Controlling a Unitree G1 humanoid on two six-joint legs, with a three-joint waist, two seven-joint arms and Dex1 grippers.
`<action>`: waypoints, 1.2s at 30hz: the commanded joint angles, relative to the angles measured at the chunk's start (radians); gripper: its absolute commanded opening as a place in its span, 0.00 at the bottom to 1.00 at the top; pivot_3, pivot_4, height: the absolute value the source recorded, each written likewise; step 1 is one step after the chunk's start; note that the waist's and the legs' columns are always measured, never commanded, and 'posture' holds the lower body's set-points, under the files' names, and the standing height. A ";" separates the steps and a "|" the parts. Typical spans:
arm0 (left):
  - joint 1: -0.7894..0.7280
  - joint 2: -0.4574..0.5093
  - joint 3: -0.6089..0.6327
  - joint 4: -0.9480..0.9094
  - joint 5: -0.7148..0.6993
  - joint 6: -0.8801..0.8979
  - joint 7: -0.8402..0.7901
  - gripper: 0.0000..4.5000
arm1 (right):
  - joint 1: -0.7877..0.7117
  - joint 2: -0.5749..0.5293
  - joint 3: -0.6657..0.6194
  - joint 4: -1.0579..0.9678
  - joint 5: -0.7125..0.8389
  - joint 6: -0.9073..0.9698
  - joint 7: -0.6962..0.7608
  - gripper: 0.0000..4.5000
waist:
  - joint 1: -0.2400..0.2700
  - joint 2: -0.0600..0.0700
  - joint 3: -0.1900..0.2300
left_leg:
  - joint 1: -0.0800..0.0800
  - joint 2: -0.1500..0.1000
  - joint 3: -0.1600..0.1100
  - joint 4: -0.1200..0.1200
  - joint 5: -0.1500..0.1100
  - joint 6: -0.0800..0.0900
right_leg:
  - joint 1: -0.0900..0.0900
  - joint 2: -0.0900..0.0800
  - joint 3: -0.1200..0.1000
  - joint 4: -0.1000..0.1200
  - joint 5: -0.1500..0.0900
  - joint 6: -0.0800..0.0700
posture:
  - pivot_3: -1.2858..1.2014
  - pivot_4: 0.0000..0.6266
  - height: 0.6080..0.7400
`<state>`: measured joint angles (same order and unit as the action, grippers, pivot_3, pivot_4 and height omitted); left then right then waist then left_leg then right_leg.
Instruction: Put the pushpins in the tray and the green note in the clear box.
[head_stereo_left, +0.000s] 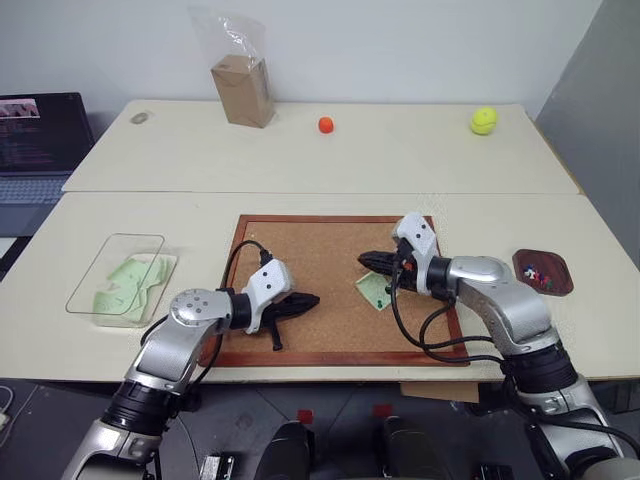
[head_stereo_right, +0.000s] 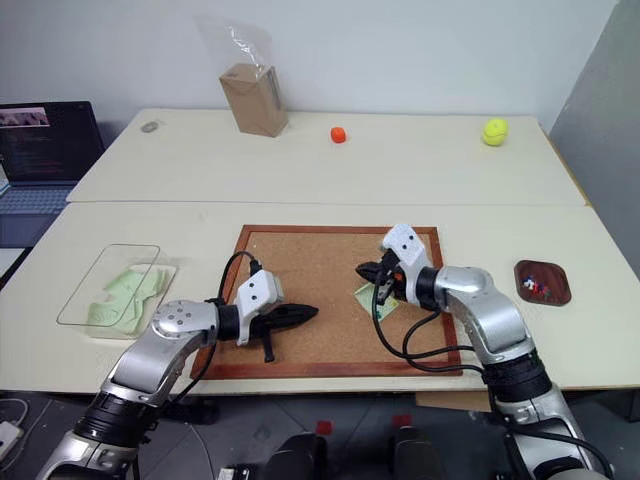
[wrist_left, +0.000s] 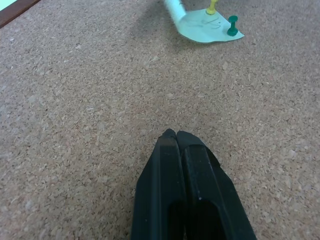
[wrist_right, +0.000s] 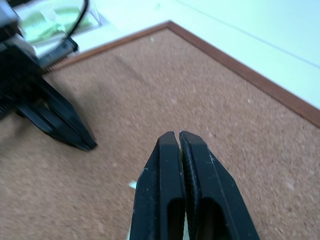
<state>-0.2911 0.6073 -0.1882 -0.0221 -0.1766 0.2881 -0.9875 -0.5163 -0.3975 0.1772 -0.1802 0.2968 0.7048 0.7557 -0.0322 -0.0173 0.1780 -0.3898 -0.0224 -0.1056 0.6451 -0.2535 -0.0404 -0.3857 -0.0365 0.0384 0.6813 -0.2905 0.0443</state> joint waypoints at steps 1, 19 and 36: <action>0.003 0.012 -0.036 0.066 0.062 0.012 0.019 0.00 | 0.011 -0.022 -0.058 -0.083 0.032 0.040 -0.027 0.01 | 0.000 0.000 0.000 | 0.000 0.000 0.000 0.000 0.000 0.000 | 0.000 0.000 0.000 0.000 0.000 0.000 | 0.52 0.24 1.00; -0.025 0.019 -0.065 0.120 0.070 -0.020 0.004 0.00 | 0.323 -0.201 -0.543 -0.197 0.034 0.177 -0.279 0.01 | 0.004 0.007 -0.006 | 0.004 -0.001 0.003 -0.001 0.000 0.000 | 0.004 -0.001 0.002 -0.001 0.000 0.000 | 0.52 0.24 1.00; -0.057 0.015 -0.083 0.176 0.087 -0.075 -0.020 0.00 | 0.181 -0.190 -0.607 0.248 0.004 -0.024 -0.399 0.01 | 0.000 0.013 -0.010 | 0.013 0.000 0.008 -0.001 0.000 0.001 | 0.012 0.000 0.002 -0.002 -0.001 0.001 | 0.52 0.24 1.00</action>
<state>-0.3682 0.6128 -0.2475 0.1044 -0.1465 0.1899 -1.0199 -0.2993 -0.5641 -0.4121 0.0305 0.3118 0.7381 0.3652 -0.0321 -0.0046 0.1676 -0.3772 -0.0227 -0.0976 0.6435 -0.2539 -0.0394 -0.3733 -0.0364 0.0406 0.6796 -0.2911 0.0453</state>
